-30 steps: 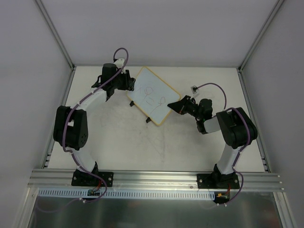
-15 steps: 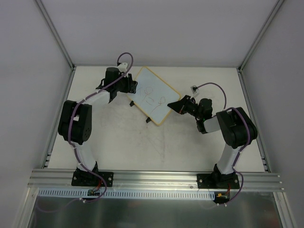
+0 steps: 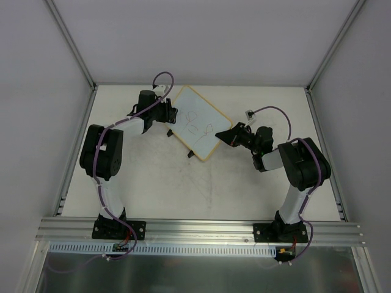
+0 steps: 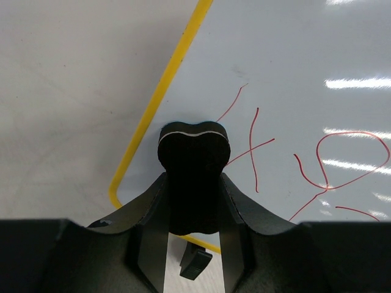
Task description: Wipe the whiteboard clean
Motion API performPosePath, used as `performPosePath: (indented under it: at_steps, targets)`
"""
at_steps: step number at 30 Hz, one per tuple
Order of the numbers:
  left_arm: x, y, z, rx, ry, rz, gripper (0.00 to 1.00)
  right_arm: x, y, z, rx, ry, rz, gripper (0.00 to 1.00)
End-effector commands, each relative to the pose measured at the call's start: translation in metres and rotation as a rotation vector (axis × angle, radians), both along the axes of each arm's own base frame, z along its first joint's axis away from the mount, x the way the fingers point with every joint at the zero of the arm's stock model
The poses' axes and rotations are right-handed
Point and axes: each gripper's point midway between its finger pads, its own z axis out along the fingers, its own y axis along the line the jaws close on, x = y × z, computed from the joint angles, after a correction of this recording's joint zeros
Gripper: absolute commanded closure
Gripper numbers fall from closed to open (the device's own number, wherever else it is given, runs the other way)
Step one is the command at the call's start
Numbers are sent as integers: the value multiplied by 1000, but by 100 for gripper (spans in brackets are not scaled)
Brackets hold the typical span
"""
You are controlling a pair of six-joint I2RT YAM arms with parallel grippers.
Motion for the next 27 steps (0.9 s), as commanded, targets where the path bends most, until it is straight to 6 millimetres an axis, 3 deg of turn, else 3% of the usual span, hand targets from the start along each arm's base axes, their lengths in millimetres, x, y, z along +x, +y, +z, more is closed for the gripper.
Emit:
performPosePath:
  at_steps: [1, 10, 27]
  targets:
    - [11, -7, 2, -20, -27, -3, 100, 4, 7, 67, 84, -302, 40, 100]
    - [-2, -23, -5, -33, -9, -42, 100, 3, 10, 69, 86, -308, 51, 100]
    - [-76, -109, -7, -69, 54, -206, 100, 2, 12, 70, 90, -307, 65, 100]
